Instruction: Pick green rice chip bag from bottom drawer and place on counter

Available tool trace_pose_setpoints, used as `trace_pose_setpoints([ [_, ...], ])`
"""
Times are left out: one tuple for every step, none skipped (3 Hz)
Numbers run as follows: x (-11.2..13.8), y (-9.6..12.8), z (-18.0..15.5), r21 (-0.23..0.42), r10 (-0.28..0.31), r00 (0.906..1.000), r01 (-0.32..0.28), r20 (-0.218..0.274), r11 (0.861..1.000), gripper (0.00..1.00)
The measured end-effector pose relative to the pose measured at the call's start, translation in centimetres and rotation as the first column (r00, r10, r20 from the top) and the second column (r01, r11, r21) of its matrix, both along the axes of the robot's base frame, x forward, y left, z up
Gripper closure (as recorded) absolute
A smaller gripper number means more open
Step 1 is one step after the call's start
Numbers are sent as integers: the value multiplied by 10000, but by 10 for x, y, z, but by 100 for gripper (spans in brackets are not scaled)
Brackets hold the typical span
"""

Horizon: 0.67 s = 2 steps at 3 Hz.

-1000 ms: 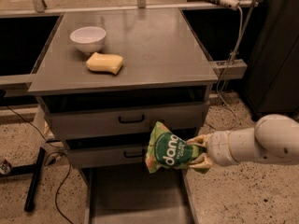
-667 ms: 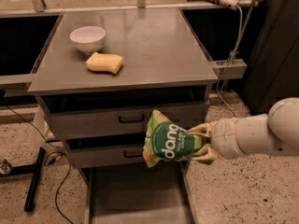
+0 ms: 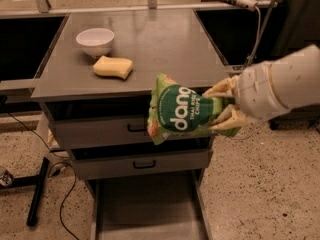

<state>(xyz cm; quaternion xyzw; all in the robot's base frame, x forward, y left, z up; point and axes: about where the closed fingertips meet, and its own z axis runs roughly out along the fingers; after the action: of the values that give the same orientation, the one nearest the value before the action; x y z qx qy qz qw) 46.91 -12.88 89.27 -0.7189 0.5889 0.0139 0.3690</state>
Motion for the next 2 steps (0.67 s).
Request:
trace_pose_setpoints([
  [20,0,37,221,314,9988,-306,-377,9993,100],
  [20,0,37,221,315,9988,-306,-377,9993,100],
])
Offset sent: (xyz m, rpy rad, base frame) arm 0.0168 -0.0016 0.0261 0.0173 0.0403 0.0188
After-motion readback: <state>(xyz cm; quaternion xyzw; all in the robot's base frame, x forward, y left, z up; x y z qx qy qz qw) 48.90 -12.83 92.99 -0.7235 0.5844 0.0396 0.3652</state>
